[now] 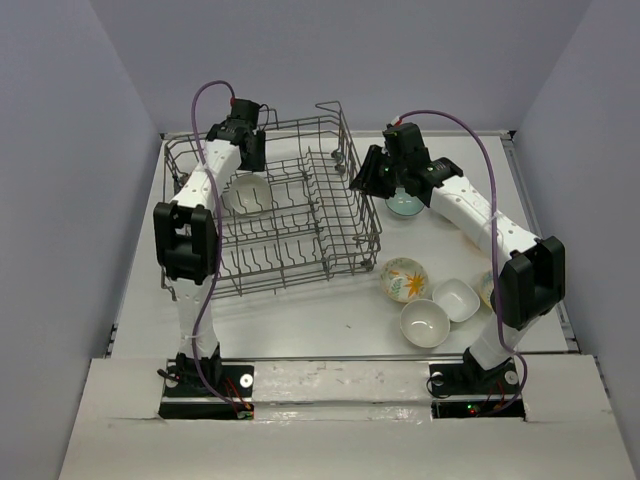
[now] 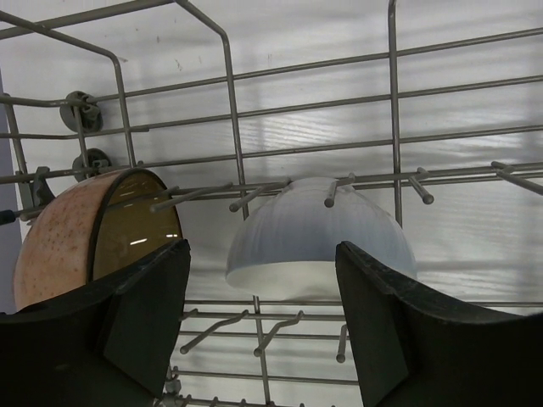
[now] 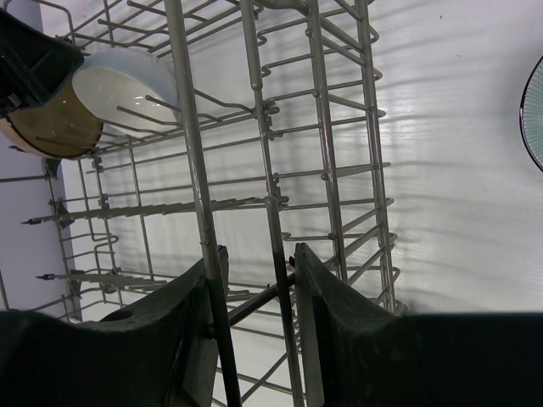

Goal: Load the bowls into the dish rack
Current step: Pick up the bowl from the dish rack.

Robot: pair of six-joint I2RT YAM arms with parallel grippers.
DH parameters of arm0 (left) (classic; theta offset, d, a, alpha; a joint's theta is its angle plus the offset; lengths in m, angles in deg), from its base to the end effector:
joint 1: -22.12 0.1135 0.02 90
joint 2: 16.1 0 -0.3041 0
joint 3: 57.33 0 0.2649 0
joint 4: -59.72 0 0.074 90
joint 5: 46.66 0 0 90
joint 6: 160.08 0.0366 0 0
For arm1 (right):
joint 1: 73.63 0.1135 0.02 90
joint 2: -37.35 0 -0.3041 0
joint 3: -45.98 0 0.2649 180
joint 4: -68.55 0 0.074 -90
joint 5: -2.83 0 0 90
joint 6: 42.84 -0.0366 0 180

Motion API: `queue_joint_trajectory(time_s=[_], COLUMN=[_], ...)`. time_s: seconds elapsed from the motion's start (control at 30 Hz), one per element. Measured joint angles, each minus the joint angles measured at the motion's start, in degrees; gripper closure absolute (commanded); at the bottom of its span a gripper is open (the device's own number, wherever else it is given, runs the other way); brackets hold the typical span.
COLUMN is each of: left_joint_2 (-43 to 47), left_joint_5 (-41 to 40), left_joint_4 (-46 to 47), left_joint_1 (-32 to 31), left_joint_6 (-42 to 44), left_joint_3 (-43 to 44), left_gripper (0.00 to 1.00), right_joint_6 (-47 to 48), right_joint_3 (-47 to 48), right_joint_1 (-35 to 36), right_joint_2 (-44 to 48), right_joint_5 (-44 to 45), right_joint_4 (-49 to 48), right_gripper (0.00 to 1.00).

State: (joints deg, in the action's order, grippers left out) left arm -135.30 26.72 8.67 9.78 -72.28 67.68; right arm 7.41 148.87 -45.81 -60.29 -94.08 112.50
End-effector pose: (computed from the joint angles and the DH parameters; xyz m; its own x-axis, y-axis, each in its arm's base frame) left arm 0.4992 -0.0985 0.3283 -0.6935 0.1141 -0.7114 -0.0186 0.9842 0.1759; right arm 0.3608 0.1954 0.3702 -0.7745 0.3091 -0.5519 -0.0665 0.8279 0.5569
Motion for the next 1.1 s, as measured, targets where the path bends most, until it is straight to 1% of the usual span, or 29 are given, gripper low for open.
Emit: queue_joint_trajectory(time_s=[0.23, 0.43, 0.77, 0.9, 1.1], left_joint_2=[-2.6, -2.0, -2.0, -2.0, -1.8], left_joint_5=[2.4, 3.6, 4.2, 4.5, 5.5], left_joint_4=[-1.5, 1.4, 1.7, 1.7, 2.7], left_joint_1=[0.1, 0.1, 0.1, 0.1, 0.1], left_joint_6=[-0.8, -1.6, -1.7, -1.7, -1.8], left_joint_3=[2.6, -0.7, -0.9, -0.9, -2.0], left_gripper=[0.24, 0.24, 0.24, 0.27, 0.28], right_joint_6=[0.0, 0.0, 0.0, 0.0, 0.1], right_joint_3=[0.0, 0.0, 0.0, 0.0, 0.0], right_joint_1=[0.0, 0.0, 0.0, 0.0, 0.0], right_joint_2=[0.0, -0.1, -0.1, -0.1, -0.1], right_joint_5=[0.0, 0.0, 0.0, 0.0, 0.0], right_joint_4=[0.0, 0.0, 0.0, 0.0, 0.0], right_gripper=[0.88, 0.88, 0.88, 0.88, 0.88])
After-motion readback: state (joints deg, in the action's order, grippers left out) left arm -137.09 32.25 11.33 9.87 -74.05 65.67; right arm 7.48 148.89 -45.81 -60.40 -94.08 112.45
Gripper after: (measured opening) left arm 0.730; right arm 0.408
